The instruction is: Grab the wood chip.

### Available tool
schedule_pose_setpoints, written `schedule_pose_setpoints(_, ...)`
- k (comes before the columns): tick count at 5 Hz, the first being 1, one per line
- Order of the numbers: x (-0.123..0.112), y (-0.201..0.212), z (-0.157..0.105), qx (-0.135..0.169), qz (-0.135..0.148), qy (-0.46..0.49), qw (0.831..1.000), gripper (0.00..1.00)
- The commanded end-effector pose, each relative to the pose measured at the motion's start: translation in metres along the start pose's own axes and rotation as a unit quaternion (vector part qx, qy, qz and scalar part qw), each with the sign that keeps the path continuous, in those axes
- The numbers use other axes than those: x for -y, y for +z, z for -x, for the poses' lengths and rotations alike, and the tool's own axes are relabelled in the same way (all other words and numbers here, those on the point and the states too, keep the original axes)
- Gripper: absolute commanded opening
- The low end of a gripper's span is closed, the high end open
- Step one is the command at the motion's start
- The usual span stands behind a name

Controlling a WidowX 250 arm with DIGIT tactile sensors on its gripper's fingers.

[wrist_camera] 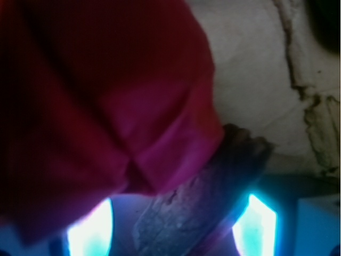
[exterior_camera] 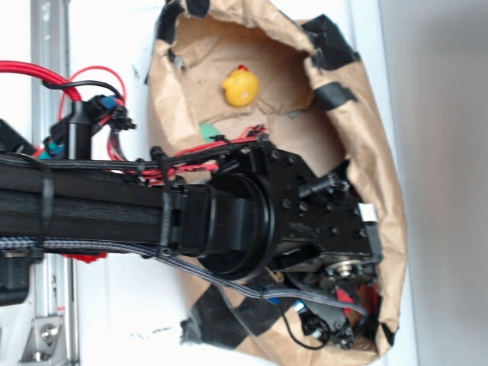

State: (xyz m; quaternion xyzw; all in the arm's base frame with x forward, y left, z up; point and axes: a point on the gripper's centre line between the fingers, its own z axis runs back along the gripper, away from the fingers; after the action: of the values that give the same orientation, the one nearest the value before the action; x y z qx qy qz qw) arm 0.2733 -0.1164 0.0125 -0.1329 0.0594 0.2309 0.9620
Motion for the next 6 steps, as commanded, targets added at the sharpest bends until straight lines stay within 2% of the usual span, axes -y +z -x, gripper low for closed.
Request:
schedule_pose_setpoints(1,-0.018,0.007,-0.007,0.037,0.005,-0.024,0.999,0.0)
schedule_pose_setpoints(2,-0.048,0.017,-0.033,0.095,-0.101,0.021,0.99,0.0)
schedule_pose_setpoints(3,-0.077,0.055,-0.054,0.135,-0.145,0.033,0.98,0.0)
schedule_pose_setpoints(4,-0.075,0.112,-0.049,0.19,-0.166,-0.013,0.967,0.0)
schedule_pose_setpoints(5,-0.079,0.159,-0.036,0.204,-0.159,-0.037,0.965,0.0)
schedule_pose_setpoints(6,-0.094,0.182,-0.025,0.209,-0.12,-0.078,0.967,0.0)
